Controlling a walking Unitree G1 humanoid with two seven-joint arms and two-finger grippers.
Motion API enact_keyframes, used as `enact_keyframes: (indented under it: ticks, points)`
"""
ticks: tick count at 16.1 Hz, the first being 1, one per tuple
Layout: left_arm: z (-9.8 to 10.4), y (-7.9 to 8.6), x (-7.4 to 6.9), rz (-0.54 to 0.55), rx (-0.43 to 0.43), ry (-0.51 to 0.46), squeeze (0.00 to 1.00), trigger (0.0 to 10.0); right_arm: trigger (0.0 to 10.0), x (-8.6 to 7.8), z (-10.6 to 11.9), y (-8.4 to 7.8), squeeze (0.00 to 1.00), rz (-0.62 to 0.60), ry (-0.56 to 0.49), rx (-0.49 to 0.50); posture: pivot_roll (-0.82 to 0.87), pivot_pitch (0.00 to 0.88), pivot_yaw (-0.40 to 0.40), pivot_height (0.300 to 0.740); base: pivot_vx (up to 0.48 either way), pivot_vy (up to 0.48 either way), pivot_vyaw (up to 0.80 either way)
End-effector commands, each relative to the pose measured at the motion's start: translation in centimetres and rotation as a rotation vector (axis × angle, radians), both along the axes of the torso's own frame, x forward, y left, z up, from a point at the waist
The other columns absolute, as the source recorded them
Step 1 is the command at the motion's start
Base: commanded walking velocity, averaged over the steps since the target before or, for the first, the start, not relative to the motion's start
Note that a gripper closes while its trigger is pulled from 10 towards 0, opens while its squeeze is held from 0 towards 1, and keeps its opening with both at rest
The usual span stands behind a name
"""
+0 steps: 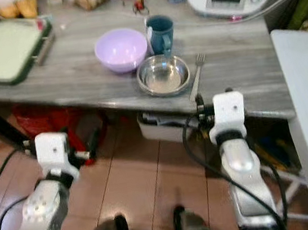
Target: Setting the table
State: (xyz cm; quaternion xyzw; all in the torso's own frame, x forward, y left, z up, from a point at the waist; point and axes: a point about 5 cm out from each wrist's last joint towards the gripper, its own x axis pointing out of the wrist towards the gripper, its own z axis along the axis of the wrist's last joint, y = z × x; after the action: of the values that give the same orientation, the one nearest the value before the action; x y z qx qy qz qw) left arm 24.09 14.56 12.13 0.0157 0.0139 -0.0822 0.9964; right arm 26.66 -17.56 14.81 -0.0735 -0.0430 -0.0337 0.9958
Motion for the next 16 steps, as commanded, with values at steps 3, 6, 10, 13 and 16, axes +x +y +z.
enact_keyframes:
  ticks: [3,6,10,13,16]
  points:
    - [0.0,0.0,0.3,0.016,-0.008,-0.007,0.00,10.0,10.0,-0.2,0.3,0.0,1.00,-0.029,-0.042,0.033,0.02,0.084,-0.001,0.740,-0.355,0.000,0.00]
    - [0.0,-0.3,0.5,0.010,-0.011,-0.010,0.00,10.0,10.0,-0.3,0.1,0.2,1.00,-0.038,-0.038,0.047,0.01,0.093,-0.004,0.740,-0.352,0.000,0.00]
    - [-0.4,-0.5,0.4,0.009,-0.016,-0.003,0.00,10.0,10.0,-0.2,-0.4,0.2,0.79,-0.029,-0.014,0.062,0.01,0.116,-0.013,0.740,-0.315,0.000,0.00]
    - [0.0,-0.6,0.4,-0.008,-0.021,-0.030,0.00,10.0,10.0,-0.3,-0.7,0.5,0.00,-0.010,0.006,0.101,0.01,0.113,-0.020,0.740,0.000,0.000,-0.27]
    - [0.1,-0.5,0.2,-0.034,-0.043,-0.025,0.00,10.0,10.0,-0.6,-0.8,0.7,0.00,0.014,0.006,0.118,0.00,0.116,-0.017,0.740,0.000,-0.304,-0.80]
